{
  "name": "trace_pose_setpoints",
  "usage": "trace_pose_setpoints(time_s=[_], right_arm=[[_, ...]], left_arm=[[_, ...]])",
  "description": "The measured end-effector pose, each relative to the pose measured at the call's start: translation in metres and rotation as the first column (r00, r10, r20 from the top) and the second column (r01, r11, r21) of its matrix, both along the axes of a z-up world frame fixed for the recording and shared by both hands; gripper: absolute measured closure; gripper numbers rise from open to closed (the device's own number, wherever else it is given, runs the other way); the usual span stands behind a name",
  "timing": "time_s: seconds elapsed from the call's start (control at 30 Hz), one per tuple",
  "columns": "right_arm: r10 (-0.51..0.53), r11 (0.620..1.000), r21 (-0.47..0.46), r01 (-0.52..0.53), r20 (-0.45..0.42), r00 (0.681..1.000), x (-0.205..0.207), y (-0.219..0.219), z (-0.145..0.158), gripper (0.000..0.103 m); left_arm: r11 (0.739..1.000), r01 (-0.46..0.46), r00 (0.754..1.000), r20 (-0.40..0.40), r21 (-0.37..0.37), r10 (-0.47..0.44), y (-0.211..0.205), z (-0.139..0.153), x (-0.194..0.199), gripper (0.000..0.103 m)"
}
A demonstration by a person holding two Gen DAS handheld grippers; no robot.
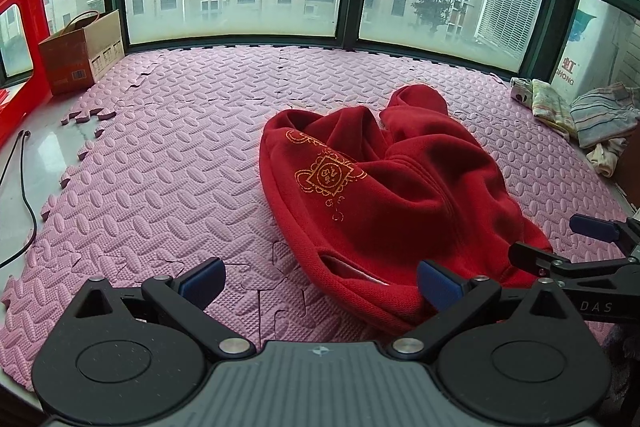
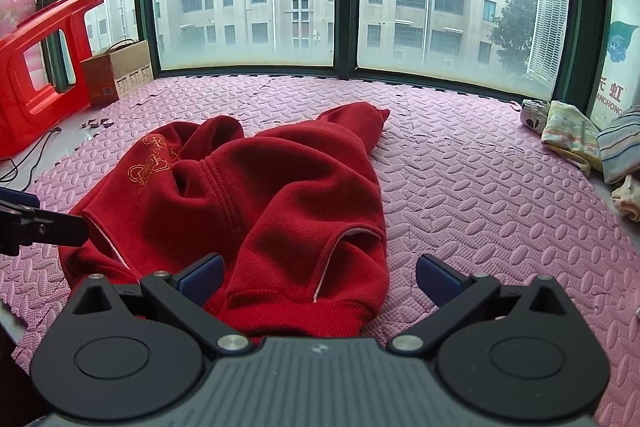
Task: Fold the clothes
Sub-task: 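Move both grippers toward the crumpled red garment on the mat, then close the left gripper on the red garment while the right gripper grasps another edge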
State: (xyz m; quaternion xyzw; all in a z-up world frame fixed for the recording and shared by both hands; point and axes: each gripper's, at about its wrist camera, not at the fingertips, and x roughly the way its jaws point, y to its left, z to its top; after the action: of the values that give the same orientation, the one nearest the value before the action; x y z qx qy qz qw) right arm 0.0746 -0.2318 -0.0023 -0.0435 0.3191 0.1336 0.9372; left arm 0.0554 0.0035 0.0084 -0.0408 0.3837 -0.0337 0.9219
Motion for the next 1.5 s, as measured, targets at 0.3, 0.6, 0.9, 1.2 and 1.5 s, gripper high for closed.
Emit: trace_pose_setpoints(time_s=[0.3, 0.6, 0.9, 1.2, 1.5], right_arm=[[-0.02, 1.0, 0.009, 0.021, -0.052, 0.998, 0.016, -0.006, -0.008, 0.007], [-0.02, 0.999, 0.04, 0.024, -0.096, 0.995, 0.036, -0.012, -0.009, 0.016], [0.016, 0.998, 0.064, -0.01, -0.095, 0.995, 0.067, -0.011, 0.003, 0.024], [0.074, 0.995, 0.073, -0.068, -0.088, 0.993, 0.147, 0.012, 0.022, 0.037], [0.106, 0.993, 0.067, -0.097, -0.164, 0.981, 0.238, 0.057, 0.008, 0.054]], left_arm=[[0.995, -0.085, 0.994, -0.073, -0.048, 0.081, 0.017, -0.014, 0.024, 0.0], [0.994, -0.096, 0.99, -0.107, -0.06, 0.089, 0.027, -0.02, 0.05, 0.014], [0.995, -0.094, 0.993, -0.077, -0.045, 0.091, 0.035, -0.008, 0.074, 0.019], [0.995, -0.09, 0.995, -0.051, -0.039, 0.088, 0.039, 0.003, 0.1, 0.018], [0.995, -0.083, 0.995, -0.057, -0.045, 0.081, 0.042, 0.001, 0.125, 0.017]])
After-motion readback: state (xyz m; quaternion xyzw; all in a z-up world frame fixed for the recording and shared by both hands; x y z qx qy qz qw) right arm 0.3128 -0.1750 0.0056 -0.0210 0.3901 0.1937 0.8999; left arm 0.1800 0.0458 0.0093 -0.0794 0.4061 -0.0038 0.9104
